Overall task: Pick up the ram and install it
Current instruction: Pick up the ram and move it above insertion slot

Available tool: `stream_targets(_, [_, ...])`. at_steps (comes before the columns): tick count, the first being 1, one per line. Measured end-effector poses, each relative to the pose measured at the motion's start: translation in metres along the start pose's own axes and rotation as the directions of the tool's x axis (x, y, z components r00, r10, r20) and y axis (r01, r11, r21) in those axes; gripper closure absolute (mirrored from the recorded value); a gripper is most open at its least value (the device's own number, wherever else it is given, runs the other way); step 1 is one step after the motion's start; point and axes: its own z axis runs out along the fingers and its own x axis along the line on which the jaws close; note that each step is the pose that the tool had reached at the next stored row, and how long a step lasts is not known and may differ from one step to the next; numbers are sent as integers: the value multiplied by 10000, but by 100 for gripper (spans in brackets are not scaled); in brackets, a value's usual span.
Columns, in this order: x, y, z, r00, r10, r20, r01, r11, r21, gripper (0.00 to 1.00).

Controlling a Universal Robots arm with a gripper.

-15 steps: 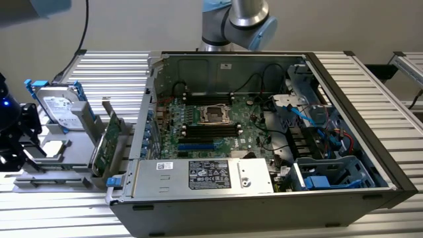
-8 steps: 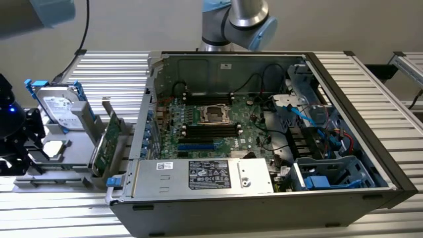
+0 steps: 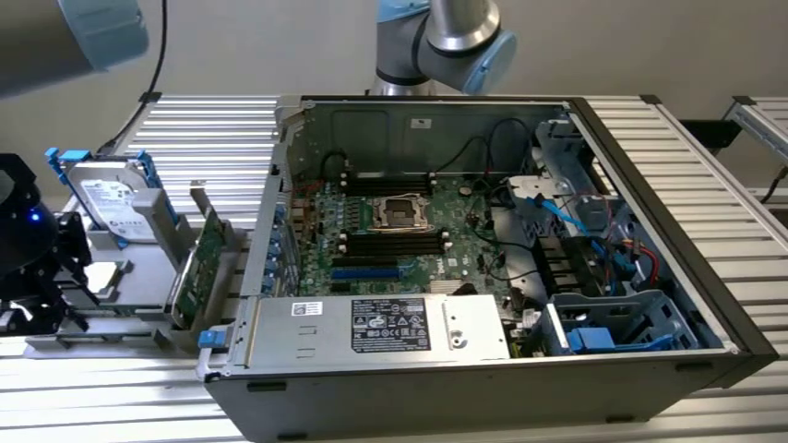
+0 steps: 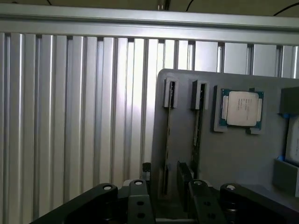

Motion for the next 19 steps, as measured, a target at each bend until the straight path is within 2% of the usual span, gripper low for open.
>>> stream_targets(19, [-62, -23, 346, 9999, -122, -8, 122, 9999, -2, 64])
